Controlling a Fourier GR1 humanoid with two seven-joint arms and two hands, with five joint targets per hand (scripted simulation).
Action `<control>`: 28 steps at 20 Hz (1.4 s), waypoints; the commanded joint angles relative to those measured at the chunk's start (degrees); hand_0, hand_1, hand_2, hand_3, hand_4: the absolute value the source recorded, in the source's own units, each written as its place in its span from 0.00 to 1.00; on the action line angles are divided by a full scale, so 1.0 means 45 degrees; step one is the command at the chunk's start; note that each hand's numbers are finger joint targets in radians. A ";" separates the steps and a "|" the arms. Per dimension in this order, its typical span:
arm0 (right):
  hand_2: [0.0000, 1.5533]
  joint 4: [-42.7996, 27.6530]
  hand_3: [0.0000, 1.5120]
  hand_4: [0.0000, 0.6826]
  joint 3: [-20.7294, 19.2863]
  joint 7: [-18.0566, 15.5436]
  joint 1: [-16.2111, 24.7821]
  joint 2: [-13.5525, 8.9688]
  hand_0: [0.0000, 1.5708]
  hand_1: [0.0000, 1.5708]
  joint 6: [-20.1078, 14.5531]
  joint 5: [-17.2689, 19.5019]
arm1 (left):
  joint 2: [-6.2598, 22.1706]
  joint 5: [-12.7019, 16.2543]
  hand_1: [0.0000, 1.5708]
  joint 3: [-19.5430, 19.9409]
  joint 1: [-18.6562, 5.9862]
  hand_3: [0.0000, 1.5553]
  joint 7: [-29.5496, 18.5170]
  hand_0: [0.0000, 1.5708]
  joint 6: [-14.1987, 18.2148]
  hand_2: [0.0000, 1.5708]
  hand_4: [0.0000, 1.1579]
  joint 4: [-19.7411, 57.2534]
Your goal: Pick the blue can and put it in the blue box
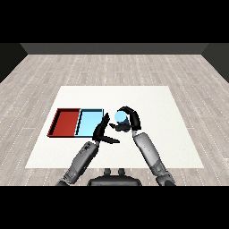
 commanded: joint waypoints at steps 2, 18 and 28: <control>0.94 -0.0301 0.92 0.90 0.1469 0.0501 -0.0092 0.0013 0.94 0.94 -0.1279 0.0066 | -0.0002 0.0112 0.00 -0.0092 0.0103 0.00 -0.0493 0.00 0.0137 0.00 0.00 0.0624; 0.94 0.0635 0.91 0.88 0.1795 -0.0397 -0.0707 0.0013 0.92 0.92 -0.1259 -0.1862 | -0.0001 0.1059 0.00 -0.0432 -0.1122 0.00 -0.0864 0.00 0.0078 0.00 0.00 0.1432; 0.94 0.0641 0.92 0.87 0.2709 -0.2319 0.0492 0.0014 0.94 0.94 -0.1843 -0.3468 | -0.0002 0.1539 0.00 -0.1503 -0.2293 0.00 0.0490 0.00 0.2021 0.00 0.36 0.1361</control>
